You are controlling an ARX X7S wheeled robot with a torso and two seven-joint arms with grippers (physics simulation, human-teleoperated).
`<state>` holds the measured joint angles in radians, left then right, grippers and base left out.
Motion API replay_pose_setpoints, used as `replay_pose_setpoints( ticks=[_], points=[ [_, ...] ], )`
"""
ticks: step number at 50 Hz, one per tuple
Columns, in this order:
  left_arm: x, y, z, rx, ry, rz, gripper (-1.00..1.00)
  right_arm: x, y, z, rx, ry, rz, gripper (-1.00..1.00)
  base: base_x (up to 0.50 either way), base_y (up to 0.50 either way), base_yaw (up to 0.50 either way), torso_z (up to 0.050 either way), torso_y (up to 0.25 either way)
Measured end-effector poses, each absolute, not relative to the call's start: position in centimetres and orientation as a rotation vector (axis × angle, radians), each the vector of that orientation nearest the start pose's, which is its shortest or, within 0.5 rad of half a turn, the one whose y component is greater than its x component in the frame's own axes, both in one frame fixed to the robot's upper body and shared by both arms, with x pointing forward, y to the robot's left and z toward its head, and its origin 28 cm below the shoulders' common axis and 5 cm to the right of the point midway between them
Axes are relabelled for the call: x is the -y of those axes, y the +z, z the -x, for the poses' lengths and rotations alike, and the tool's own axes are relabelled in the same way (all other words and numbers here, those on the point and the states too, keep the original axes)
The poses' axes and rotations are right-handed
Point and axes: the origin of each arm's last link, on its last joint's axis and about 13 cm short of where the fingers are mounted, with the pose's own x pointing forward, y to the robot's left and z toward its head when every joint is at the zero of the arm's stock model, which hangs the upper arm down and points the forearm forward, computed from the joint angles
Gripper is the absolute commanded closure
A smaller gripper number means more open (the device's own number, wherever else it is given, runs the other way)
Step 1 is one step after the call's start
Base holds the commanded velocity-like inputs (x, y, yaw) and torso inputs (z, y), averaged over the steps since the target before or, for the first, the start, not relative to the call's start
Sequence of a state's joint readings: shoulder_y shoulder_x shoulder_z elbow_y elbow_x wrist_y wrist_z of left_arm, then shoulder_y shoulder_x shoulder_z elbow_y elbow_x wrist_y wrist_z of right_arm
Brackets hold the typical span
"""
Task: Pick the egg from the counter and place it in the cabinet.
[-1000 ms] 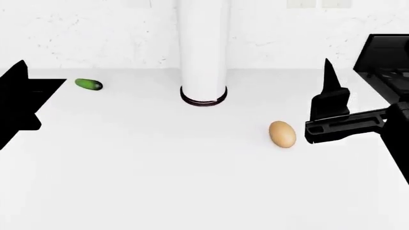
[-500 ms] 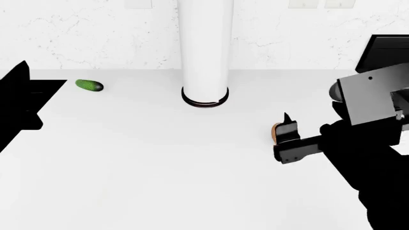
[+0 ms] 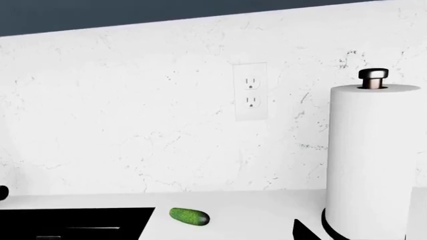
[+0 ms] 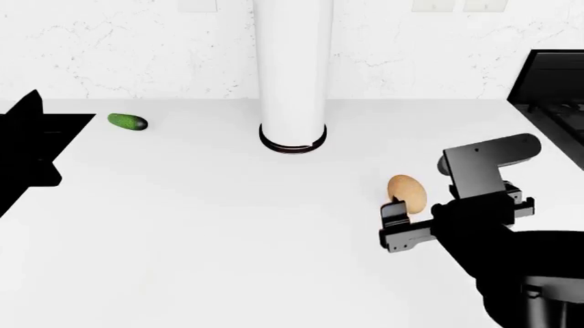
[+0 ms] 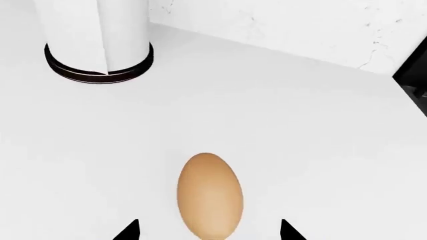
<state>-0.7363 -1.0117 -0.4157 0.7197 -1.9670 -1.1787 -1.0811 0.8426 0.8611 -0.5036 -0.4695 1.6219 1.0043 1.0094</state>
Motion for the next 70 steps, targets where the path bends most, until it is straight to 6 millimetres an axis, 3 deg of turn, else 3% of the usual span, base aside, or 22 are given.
replay_pose_setpoints(
  ticks=[30, 56, 57, 70],
  points=[
    [-30.1, 30.1, -14.4, 0.113, 0.076, -0.073, -1.00, 14.4, 17.9, -25.2, -0.461, 0.061, 0.178, -1.00, 0.00, 0.00, 0.00, 0.000, 0.000],
    [-30.0, 30.1, -14.3, 0.115, 0.077, -0.068, -1.00, 14.8, 16.4, -27.3, -0.475, 0.060, 0.170, -1.00, 0.00, 0.00, 0.00, 0.000, 0.000],
    [-30.0, 30.1, -14.3, 0.115, 0.076, -0.068, -1.00, 14.8, 16.4, -27.4, -0.474, 0.061, 0.170, 1.00, 0.00, 0.00, 0.00, 0.000, 0.000],
    [-30.1, 30.0, -14.3, 0.117, 0.077, -0.067, -1.00, 14.8, 16.2, -27.6, -0.463, 0.072, 0.181, 1.00, 0.00, 0.00, 0.00, 0.000, 0.000]
  ],
)
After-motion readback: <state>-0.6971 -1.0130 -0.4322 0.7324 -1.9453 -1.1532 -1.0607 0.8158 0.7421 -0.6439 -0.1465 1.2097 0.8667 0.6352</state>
